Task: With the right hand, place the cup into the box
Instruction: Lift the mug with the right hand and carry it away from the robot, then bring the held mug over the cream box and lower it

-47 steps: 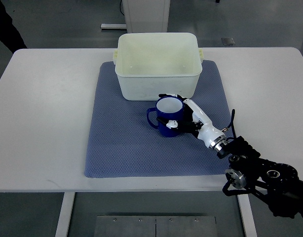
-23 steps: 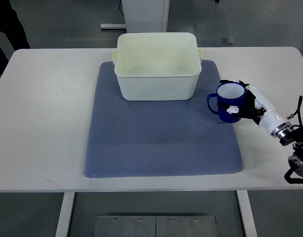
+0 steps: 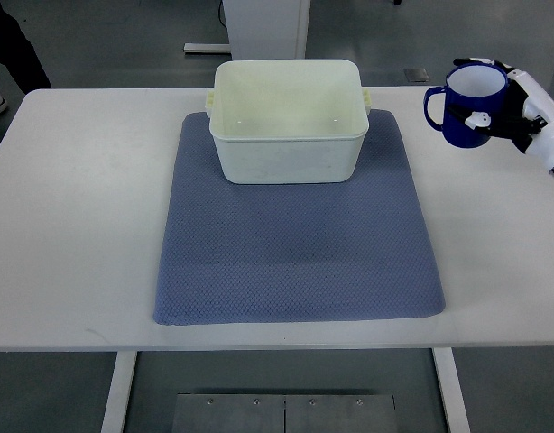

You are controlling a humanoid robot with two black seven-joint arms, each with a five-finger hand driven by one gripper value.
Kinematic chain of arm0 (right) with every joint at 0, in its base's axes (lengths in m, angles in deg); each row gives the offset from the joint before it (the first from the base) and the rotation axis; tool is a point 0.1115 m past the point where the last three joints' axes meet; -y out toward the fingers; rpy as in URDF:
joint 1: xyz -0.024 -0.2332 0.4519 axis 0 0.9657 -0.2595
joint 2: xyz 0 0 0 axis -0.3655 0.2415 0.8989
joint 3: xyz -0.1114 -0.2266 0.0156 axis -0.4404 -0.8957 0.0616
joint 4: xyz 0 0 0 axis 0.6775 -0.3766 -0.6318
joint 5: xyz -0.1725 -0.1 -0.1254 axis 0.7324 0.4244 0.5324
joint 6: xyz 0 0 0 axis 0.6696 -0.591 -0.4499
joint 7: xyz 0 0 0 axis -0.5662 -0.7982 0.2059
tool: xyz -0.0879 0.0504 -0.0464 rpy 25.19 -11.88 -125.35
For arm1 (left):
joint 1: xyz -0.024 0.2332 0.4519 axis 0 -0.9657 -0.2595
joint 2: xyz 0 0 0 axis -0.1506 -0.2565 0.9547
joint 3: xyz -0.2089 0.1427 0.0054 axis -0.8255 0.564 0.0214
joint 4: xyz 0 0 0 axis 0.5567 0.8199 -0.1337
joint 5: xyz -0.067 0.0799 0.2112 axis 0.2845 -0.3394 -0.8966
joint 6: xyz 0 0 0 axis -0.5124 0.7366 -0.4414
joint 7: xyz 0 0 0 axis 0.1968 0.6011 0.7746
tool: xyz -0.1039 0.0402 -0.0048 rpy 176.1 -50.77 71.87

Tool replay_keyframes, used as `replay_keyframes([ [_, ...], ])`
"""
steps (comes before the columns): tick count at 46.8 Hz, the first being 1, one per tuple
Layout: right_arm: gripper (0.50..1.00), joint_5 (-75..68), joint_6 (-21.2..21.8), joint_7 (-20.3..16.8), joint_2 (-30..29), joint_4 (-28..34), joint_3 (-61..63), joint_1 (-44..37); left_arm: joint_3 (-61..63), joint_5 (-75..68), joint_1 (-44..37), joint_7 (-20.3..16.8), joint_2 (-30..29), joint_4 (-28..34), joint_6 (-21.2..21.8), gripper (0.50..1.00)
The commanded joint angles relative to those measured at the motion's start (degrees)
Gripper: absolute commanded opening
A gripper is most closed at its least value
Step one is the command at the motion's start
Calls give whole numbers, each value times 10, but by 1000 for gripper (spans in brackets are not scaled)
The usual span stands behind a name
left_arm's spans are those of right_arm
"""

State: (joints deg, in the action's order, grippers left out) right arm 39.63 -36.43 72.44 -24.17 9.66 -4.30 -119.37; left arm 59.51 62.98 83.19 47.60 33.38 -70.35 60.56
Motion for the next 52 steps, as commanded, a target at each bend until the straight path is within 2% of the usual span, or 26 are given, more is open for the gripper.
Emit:
replay_keyframes([
  [1, 500, 0, 0, 0, -4, -8, -1, -20, 0, 0, 0, 0, 0, 0, 0, 1000],
  [11, 500, 1, 0, 0, -47, -22, -5, -68, 0, 0, 0, 0, 0, 0, 0, 1000],
  [33, 500, 4, -1, 0, -191, -126, -42, -130, 0, 0, 0, 0, 0, 0, 0, 1000],
  [41, 500, 4, -4, 0, -242, -161, -56, -133, 0, 0, 0, -1, 0, 0, 0, 1000],
  [52, 500, 4, -8, 0, -282, -179, -56, -133, 0, 0, 0, 0, 0, 0, 0, 1000],
])
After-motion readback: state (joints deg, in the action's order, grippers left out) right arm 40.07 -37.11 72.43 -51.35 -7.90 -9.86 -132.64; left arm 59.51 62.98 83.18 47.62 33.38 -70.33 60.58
